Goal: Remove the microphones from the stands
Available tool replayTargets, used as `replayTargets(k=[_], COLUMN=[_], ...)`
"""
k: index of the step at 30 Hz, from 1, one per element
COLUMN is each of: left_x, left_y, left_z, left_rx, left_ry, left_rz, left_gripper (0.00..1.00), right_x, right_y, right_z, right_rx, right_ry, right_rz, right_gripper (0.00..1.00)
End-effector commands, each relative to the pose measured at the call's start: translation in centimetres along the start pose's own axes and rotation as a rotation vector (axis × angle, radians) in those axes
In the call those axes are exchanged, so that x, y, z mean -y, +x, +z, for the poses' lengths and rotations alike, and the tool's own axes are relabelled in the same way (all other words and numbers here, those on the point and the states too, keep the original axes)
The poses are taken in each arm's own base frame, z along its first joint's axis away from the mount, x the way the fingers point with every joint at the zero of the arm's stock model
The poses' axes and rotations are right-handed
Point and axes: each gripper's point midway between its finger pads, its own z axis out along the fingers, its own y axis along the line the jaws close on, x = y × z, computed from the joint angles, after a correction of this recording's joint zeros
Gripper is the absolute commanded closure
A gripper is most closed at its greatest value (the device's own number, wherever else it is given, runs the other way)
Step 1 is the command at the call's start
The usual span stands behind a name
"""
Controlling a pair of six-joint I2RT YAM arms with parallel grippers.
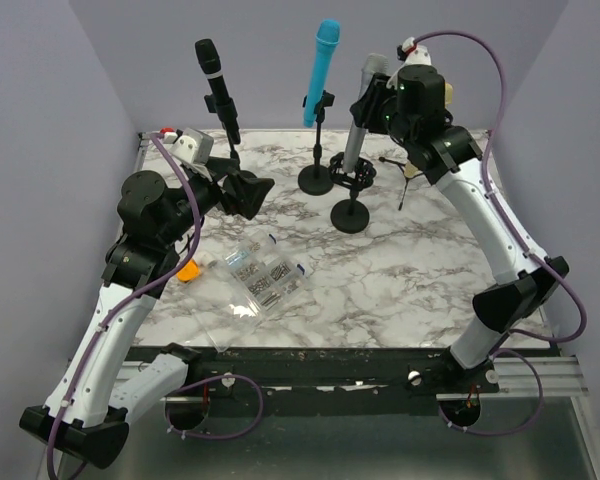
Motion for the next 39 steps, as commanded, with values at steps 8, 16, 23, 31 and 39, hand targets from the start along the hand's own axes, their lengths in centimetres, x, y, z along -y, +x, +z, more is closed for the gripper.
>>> replayTargets(k=[8,16,23,31,39], left_x=[0.2,0.6,1.1,0.4,0.4], left_y=[-0.1,-0.4,-0.4,0.5,0.6], left_z=[0.1,-0.2,-0.2,0.6,0.7], left_rx=[0.007,0.016,0.016,-0.011,-0.016], left_ry=[0.02,0.025,0.052,0.035,0.033], left_rz=[0.007,-0.006,-0.033,-0.046,-0.05], left_gripper=[0.01,0.01,0.01,0.01,0.01], right_x=[-2.1,6.7,16.7,15.6,8.1], right_y=[-11.3,-7.0,4.2,16.5,27.7], right_z=[-10.8,-20.2,-21.8,-16.4,-12.4], right_rx=[0.337,0.452,0.268,-0.087,-0.537], right_ry=[-0.118,0.109,0.538,0.454,0.083], right_rz=[0.054,0.099,0.099,0.197,0.32], right_gripper=[0.8,0.87,0.91,0.96,0.99])
